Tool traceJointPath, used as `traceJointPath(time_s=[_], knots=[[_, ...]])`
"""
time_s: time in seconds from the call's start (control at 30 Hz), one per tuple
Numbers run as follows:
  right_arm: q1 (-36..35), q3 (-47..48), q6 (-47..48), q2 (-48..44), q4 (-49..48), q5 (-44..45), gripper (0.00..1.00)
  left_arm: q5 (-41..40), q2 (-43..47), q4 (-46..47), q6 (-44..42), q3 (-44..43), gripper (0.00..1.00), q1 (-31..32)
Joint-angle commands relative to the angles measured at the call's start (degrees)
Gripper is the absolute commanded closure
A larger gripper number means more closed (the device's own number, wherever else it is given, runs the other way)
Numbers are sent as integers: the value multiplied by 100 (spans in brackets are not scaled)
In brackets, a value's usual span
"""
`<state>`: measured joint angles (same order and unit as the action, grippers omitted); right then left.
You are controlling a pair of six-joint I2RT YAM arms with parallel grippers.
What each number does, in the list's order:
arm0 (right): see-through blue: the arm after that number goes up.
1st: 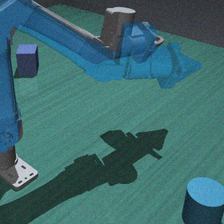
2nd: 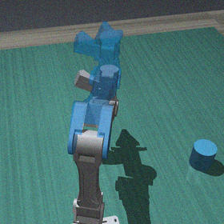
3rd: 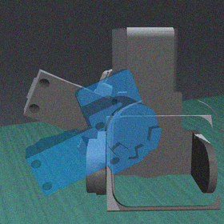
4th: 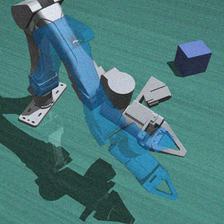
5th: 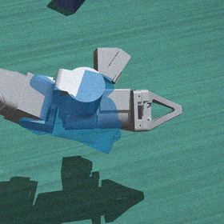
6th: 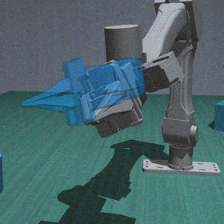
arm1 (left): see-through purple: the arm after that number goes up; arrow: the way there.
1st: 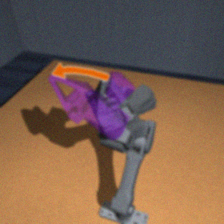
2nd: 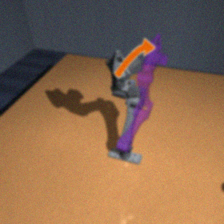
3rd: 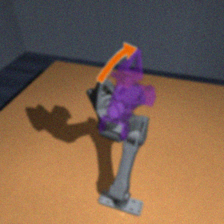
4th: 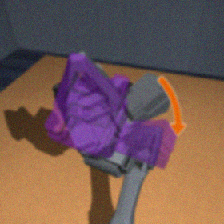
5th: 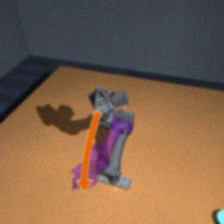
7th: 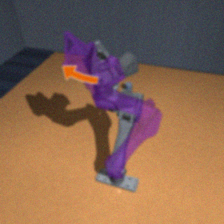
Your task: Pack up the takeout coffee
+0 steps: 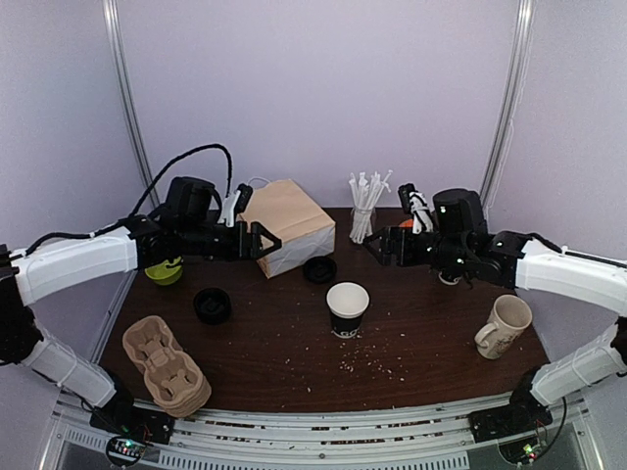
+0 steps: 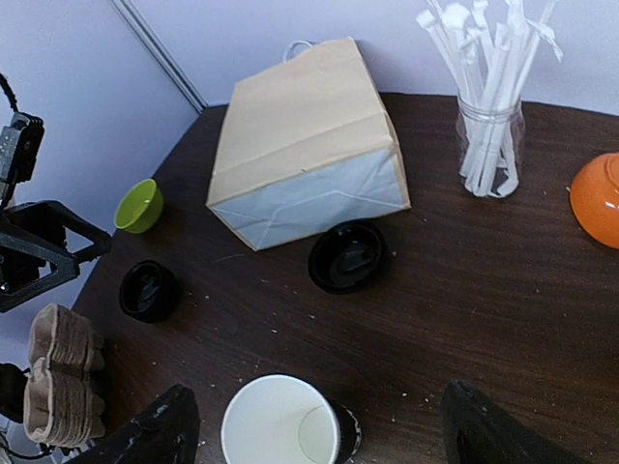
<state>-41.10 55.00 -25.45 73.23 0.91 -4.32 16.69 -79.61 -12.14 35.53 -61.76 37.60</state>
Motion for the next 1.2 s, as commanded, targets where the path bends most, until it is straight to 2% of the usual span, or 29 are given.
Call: traceJointPath(time_s=[0.0,0.23,0.47,0.8,1.17], knots=[[23,279,-211,387,497,640,12,-386,-832,-31,366,-279,37,37],[23,475,-216,658,634,761,12,-1098,-2438,-520,744,-1598,49,266],[32,539,-86,594,753,749,12,-1619,-3591,-1076,1188,-2653,53,418],[76,551,54,491,777,607,12,-1884,-4641,-1391,1491,-3604,55,456],[163,469,117,463,773,520,12,-2251,-5309,-1546,1612,-4280,58,495]])
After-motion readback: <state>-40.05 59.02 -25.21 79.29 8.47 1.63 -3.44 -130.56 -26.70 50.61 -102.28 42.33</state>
